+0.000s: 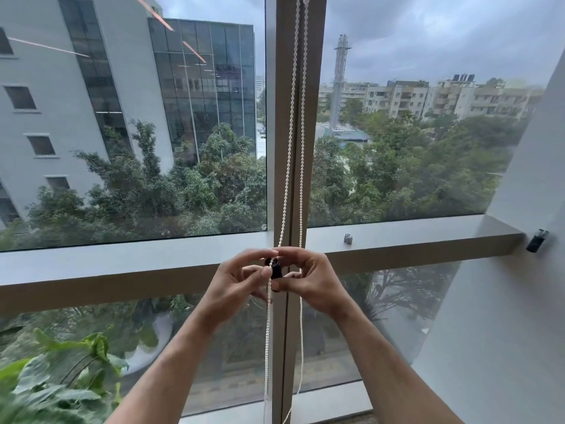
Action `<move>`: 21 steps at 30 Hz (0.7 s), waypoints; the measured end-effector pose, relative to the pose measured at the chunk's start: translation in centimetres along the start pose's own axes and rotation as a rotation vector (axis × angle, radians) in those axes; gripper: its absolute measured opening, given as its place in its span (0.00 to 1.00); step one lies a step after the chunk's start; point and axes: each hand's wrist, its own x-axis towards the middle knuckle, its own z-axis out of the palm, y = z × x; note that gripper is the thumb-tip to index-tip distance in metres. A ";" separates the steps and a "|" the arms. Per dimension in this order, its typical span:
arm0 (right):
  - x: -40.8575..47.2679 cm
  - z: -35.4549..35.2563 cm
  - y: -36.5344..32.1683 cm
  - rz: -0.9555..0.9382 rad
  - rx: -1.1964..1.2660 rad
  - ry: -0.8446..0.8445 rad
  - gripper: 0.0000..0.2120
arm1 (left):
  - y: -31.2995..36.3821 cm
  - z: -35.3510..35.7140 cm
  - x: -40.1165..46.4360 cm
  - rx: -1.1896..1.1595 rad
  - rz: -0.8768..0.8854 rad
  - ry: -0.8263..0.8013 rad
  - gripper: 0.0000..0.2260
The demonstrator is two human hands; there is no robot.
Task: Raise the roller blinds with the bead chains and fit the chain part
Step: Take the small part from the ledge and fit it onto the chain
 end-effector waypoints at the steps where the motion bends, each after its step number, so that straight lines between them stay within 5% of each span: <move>1: -0.1 -0.1 -0.1 0.007 0.005 -0.005 0.25 | 0.0 -0.1 0.1 0.018 0.004 -0.029 0.14; 5: -0.3 -0.6 -0.4 0.023 0.039 -0.022 0.24 | 0.4 0.0 0.3 0.072 0.001 -0.061 0.22; 21: -0.8 -0.7 0.0 0.048 0.062 0.010 0.29 | -0.9 0.9 0.5 -0.005 -0.042 0.031 0.18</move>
